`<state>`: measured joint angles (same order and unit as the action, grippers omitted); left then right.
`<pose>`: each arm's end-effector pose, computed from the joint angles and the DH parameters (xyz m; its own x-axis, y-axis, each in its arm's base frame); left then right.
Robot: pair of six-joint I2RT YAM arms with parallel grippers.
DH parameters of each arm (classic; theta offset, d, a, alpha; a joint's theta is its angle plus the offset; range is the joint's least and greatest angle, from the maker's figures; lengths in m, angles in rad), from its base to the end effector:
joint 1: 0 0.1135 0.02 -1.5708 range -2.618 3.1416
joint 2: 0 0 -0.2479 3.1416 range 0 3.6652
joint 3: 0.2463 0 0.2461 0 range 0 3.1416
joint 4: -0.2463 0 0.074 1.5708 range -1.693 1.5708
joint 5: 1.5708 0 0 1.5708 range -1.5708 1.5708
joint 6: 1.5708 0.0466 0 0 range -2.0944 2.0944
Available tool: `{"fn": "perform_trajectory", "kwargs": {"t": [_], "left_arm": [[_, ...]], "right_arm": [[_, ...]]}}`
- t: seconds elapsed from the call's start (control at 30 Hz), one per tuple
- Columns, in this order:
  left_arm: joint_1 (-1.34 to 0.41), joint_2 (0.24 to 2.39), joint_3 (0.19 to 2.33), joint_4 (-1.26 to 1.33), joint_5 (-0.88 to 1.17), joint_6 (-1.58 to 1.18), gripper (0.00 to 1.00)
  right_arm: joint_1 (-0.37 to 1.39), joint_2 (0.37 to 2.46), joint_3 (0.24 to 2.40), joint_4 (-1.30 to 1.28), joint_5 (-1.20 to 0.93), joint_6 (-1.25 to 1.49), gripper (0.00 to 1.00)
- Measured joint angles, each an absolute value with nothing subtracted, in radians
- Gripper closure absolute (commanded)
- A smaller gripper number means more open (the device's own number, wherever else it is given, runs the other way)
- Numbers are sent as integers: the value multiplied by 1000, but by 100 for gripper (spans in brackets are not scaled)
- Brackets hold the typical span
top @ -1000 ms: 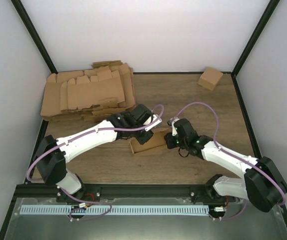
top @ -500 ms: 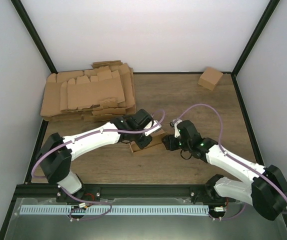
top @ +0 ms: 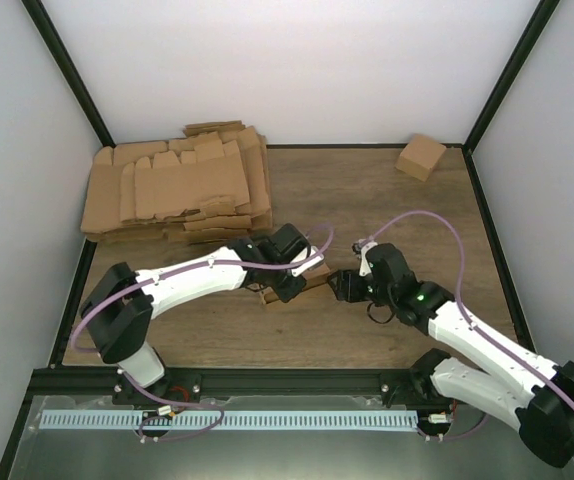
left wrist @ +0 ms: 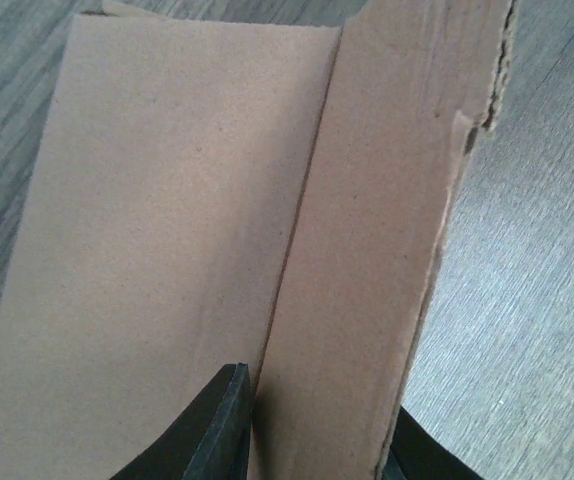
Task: Fold the paper box
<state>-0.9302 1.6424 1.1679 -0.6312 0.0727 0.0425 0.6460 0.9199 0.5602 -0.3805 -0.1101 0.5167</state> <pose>0.1954 -0.2678 0.1974 -0.4989 0.7402 -0.4509 0.8411 0.5390 -0.0458 0.1591 0.1264 0.2017 -0.7958 0.0150 -0.6053 -0.3105 0.8482 0.4292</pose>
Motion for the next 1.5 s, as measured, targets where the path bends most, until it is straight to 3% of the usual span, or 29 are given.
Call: {"fn": "perform_trajectory", "kwargs": {"t": [0.2, 0.43, 0.9, 1.1, 1.5], "left_arm": [[-940, 1663, 1158, -628, 73, 22, 58], [-944, 1671, 1137, -625, 75, -13, 39], [-944, 1689, 1124, -598, 141, -59, 35], [-943, 1694, 1120, -579, 157, -76, 34], [-945, 1629, 1133, -595, 131, -185, 16]], "right_arm": [[643, 923, 598, -396, -49, 559, 32], [517, 980, 637, -373, -110, 560, 37], [499, 1236, 674, -307, -271, 494, 56], [499, 1313, 672, -289, -298, 472, 56], [499, 1320, 671, -262, -303, 452, 57]]}}
